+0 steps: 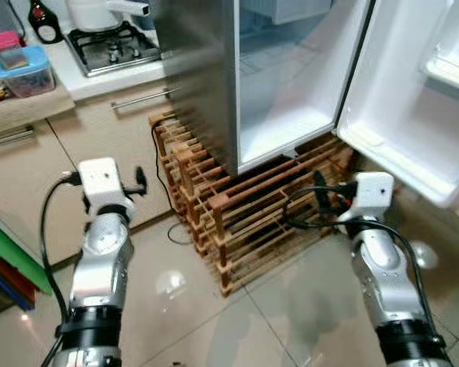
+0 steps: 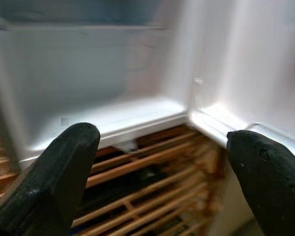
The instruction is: Restocking fridge
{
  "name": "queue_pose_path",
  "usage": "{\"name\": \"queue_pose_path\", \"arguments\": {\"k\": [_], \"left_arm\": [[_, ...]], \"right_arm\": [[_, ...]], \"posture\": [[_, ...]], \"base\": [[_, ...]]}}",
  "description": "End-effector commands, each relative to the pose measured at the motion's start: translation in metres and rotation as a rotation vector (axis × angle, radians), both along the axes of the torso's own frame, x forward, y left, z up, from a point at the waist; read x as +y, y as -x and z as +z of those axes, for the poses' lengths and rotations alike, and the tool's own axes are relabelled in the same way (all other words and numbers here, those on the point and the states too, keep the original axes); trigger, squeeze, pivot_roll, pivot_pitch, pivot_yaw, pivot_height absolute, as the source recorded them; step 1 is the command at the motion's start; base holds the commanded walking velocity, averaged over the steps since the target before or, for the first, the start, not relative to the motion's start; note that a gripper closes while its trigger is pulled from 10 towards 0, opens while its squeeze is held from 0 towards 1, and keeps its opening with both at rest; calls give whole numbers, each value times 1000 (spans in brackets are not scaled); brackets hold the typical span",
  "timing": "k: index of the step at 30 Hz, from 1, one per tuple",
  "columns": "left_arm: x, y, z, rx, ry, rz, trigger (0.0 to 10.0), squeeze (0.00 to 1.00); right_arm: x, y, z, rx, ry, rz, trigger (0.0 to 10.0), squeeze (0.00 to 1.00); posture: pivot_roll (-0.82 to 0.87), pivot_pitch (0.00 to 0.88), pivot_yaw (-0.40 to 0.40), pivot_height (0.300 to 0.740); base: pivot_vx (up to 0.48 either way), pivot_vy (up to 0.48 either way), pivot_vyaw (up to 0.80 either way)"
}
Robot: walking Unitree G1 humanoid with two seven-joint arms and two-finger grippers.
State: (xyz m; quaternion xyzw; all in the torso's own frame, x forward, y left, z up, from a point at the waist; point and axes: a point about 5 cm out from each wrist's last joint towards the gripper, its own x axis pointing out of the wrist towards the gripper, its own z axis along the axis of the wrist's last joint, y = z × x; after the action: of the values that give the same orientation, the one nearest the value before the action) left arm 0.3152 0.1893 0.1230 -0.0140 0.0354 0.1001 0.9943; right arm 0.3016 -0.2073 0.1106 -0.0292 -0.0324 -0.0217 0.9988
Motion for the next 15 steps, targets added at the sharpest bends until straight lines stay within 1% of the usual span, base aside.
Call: {"name": "queue_pose_path", "arguments": {"k": [1,2,3,5,6,7,8,9,10,11,15], "left_arm": [[6,1,0,-1,-3,12,10000,0],[5,0,0,-2,1,15,10000,0],[5,0,0,-2,1,15,10000,0],[6,-1,-1,-1,1,19,10000,0],[6,-1,1,-22,4,28,10000,0],[6,-2,4,-59,46,40,10000,0],[7,-3,8,-74,34,55,10000,0],[7,-5,7,-58,14,60,10000,0],[7,-5,7,-58,14,60,10000,0],[7,-6,6,-49,14,59,10000,0],[5,-6,6,-53,34,41,10000,0]], "right_arm": [[3,-4,6,-18,-7,0,10000,0],[-5,-4,9,-21,6,-20,10000,0],[-5,-4,9,-21,6,-20,10000,0],[-11,-3,10,-23,21,-31,10000,0],[-14,-3,10,-27,34,-36,10000,0],[-18,-2,11,-30,51,-53,10000,0],[-24,-2,12,-25,80,-81,10000,0],[-27,-3,12,-20,79,-92,10000,0],[-27,-3,12,-20,79,-92,10000,0],[-32,-4,13,-22,79,-106,10000,0],[-54,-5,24,-46,96,-179,10000,0]], "posture": [[-119,0,53,740],[-121,0,53,740],[-121,0,53,740],[-127,0,53,740],[-127,0,53,740],[-127,0,53,740],[-127,0,53,740],[-127,0,53,740],[-127,0,53,740],[-127,0,53,740],[-139,0,55,740]], "base": [[398,-262,0],[409,-247,0],[409,-247,0],[409,-247,0],[409,-244,0],[401,-259,0],[0,0,0],[0,0,0],[0,0,0],[0,0,0],[0,0,0]]}}
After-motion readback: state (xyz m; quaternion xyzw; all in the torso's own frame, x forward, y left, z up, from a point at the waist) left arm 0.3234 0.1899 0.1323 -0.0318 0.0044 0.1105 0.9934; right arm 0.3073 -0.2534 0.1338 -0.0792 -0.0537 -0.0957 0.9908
